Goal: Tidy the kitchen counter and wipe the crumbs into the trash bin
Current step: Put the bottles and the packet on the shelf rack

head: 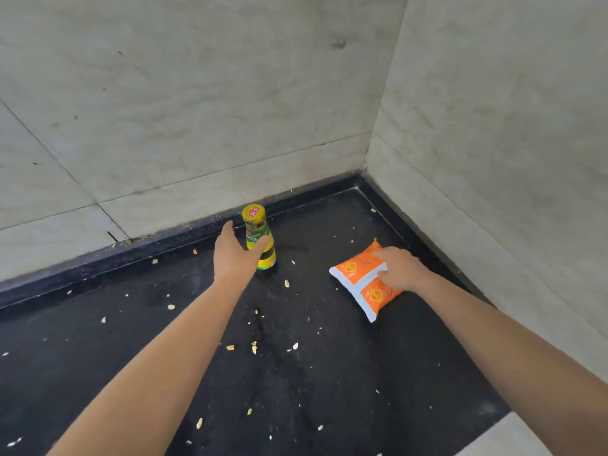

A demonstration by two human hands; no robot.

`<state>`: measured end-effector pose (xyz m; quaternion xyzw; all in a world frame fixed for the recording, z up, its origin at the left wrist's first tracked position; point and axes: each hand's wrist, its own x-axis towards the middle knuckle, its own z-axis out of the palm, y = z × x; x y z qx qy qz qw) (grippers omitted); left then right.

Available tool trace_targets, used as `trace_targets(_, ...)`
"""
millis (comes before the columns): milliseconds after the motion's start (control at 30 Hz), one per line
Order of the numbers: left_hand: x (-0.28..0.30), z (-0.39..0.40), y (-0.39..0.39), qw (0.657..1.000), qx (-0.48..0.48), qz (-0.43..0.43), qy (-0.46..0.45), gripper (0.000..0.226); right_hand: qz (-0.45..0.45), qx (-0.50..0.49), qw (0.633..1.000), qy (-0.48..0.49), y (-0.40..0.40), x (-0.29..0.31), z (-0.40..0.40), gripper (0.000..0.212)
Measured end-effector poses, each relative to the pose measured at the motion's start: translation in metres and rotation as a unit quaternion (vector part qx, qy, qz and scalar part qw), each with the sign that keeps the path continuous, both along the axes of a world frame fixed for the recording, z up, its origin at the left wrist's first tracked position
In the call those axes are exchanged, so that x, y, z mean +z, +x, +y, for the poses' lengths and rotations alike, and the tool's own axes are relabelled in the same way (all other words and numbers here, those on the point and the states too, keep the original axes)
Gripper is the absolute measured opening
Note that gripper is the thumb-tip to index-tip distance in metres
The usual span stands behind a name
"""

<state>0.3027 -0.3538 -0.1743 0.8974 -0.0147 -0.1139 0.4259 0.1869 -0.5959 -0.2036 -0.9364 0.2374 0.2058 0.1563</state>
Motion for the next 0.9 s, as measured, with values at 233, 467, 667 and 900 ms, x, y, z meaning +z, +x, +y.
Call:
trace_targets(233, -0.012, -0.023, 0.009, 0.999, 0.049, -0.018, -0.012, 0.051, 0.106, 0.182, 0.977, -0.005, 0.042, -0.024, -0.021, 0.063)
trace_targets(467, -0.01, -0.043, 0.016, 0.988, 0.133, 0.026, -0.075, 0.042, 0.11, 0.301, 0.945, -0.063, 0.058, -0.035, -0.033, 0.058)
trace_targets(667, -0.007, -0.056, 0.009, 0.982, 0.162, 0.033, -0.093, 0.039, 0.073, 0.376, 0.914, -0.132, 0.066, -0.031, -0.018, 0.035)
trace_targets(900, 0.005, -0.05, -0.023, 0.978, 0.18, 0.028, -0.104, 0.034, 0.101, 0.379, 0.918, -0.062, 0.062, -0.009, -0.029, 0.029)
